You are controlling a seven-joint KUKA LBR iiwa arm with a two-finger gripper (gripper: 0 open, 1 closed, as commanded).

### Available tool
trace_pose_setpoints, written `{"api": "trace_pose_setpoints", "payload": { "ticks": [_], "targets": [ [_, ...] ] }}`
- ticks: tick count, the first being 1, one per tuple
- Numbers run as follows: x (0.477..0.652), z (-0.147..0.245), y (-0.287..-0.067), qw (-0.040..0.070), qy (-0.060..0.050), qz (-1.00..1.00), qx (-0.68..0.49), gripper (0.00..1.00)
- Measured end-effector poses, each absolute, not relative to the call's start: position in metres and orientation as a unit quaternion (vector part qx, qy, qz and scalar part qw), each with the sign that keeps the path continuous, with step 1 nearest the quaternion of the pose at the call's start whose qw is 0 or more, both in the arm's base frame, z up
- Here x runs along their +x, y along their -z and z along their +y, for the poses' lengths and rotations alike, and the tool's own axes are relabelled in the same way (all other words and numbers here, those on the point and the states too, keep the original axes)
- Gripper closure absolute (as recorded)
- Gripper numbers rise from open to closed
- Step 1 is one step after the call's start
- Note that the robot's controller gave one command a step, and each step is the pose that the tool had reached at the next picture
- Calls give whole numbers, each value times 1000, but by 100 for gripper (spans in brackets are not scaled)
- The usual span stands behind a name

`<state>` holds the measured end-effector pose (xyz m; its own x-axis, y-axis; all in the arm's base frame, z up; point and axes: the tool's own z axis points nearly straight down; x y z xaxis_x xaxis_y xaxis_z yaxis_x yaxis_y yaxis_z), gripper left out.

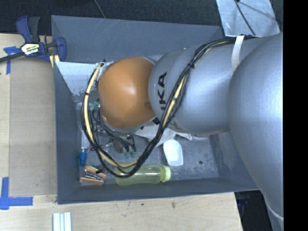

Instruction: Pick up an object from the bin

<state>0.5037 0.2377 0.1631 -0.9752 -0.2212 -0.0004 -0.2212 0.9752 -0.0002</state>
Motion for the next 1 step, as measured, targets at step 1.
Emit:
{"api": "trace_pose_setpoints", "payload": {
  "ticks": [1],
  "targets": [
    [506,234,-179,2,-1,984,-180,0]
  ]
}}
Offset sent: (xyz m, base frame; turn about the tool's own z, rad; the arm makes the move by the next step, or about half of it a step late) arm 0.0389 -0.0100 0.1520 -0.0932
